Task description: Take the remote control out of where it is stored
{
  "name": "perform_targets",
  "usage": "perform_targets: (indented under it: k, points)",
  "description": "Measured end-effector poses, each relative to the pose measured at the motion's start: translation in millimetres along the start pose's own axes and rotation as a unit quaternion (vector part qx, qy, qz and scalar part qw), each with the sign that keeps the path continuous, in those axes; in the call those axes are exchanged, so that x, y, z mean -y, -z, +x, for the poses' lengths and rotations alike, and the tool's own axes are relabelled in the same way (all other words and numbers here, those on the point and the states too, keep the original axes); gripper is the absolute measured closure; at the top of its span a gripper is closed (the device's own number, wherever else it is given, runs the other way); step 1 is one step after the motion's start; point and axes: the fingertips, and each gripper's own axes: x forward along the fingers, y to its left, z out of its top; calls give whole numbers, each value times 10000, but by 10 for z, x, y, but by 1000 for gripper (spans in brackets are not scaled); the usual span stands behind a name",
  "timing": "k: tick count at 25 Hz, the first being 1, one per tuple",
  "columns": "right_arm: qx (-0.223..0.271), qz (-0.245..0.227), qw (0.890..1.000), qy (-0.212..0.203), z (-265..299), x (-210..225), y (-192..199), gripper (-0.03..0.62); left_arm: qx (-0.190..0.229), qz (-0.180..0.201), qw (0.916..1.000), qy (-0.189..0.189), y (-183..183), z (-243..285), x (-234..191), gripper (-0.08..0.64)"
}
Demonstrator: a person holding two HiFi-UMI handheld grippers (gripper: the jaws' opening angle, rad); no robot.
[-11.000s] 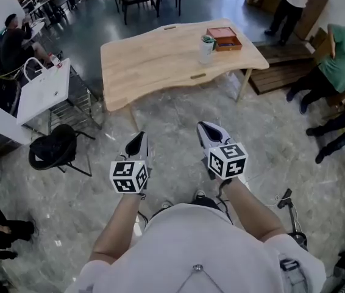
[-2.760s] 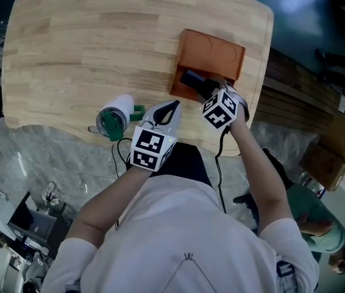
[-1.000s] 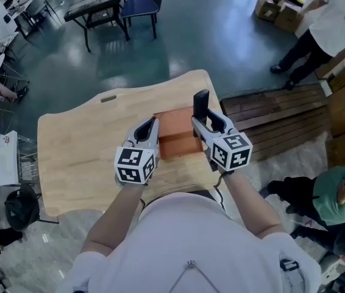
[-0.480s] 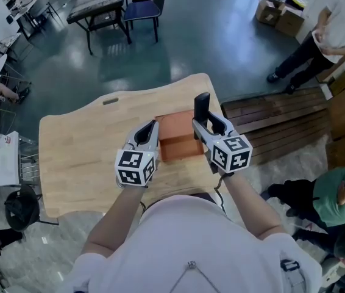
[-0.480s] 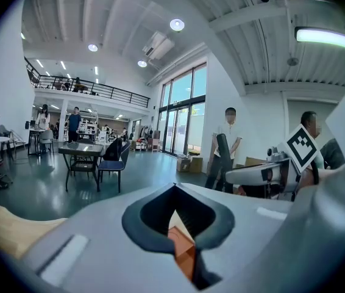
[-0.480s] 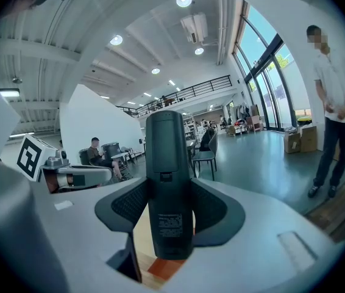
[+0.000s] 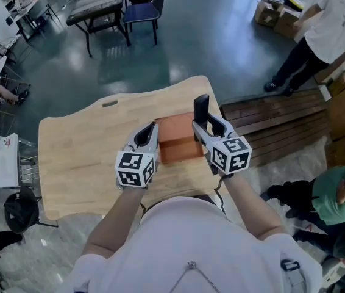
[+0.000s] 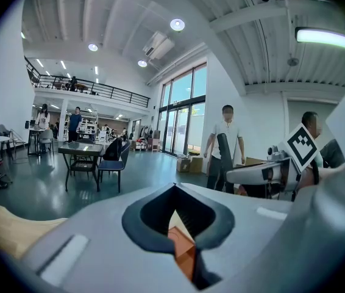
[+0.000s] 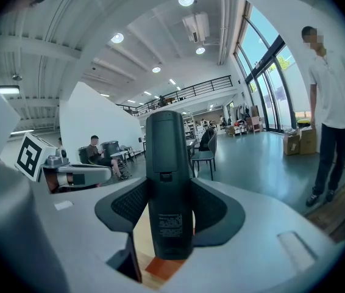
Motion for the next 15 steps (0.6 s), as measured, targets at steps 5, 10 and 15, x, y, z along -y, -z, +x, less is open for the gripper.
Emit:
perform_targets:
  k: [5, 10, 15]
  points:
    - [-10, -1, 10000, 12, 6, 0, -11, 347, 1, -34, 10000, -6, 7, -4, -17, 560]
    - [-42, 21, 10000, -10, 46, -9, 18, 347, 4, -76, 10000, -26, 11, -7, -57, 560]
    - [-77, 45, 10000, -34, 67, -49, 21, 347, -9, -112, 9999, -48, 11, -31, -96, 560]
